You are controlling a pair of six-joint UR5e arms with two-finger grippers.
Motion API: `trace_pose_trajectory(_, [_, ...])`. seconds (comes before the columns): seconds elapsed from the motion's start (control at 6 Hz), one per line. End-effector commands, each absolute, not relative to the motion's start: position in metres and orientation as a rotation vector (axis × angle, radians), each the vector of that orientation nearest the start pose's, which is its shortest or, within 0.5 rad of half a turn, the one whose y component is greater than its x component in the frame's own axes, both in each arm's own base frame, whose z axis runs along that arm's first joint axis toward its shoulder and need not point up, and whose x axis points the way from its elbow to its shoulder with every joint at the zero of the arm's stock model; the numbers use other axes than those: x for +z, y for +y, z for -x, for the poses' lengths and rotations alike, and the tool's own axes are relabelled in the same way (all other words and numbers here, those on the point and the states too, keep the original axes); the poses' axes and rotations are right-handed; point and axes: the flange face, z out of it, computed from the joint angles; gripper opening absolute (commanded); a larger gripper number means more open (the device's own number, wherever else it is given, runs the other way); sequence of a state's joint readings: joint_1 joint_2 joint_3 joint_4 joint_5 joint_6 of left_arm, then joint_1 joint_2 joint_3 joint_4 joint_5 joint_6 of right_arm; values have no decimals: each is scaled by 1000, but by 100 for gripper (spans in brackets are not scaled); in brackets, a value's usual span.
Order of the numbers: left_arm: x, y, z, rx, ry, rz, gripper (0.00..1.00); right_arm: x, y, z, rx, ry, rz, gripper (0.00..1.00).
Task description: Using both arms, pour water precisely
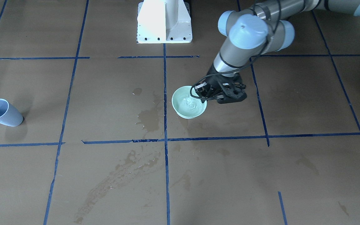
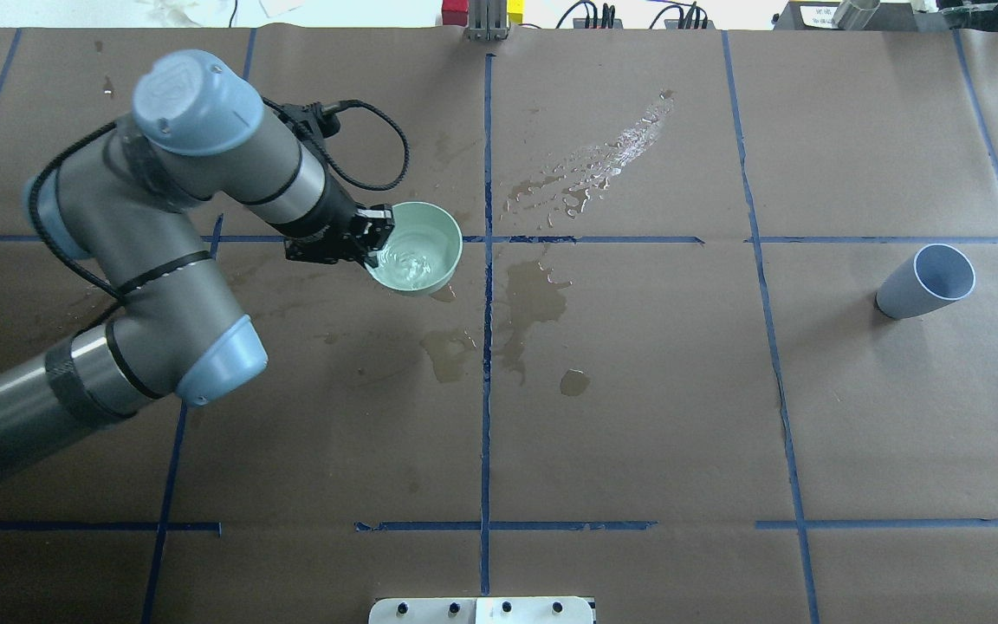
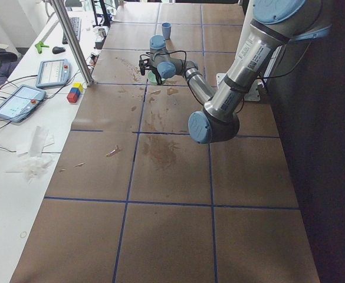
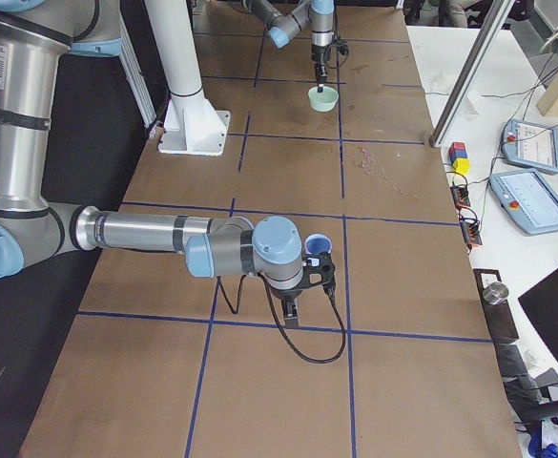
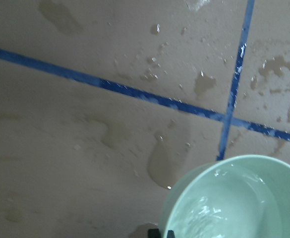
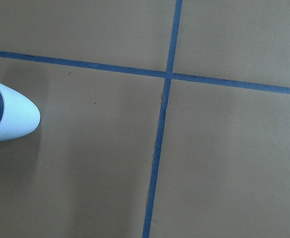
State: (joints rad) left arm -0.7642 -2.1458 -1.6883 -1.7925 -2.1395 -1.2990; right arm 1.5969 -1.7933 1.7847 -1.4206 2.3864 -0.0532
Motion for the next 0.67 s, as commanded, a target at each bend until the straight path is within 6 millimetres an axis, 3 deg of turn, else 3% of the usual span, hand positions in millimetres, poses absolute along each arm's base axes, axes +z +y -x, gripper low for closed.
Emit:
trace_pose_trajectory(0.0, [305,-544,-340,-79,1009,-30,0,635,-404,-71,-91,-811,-167,100])
trace_pose_trajectory(0.17, [346,-554,-290,-25,1004,-35,0,635,-404,-71,-94,-811,-168,100])
trace_pose_trajectory(0.5, [447,-548,-185,85,1017,-59,0,635,-404,-71,-93,-811,-167,100])
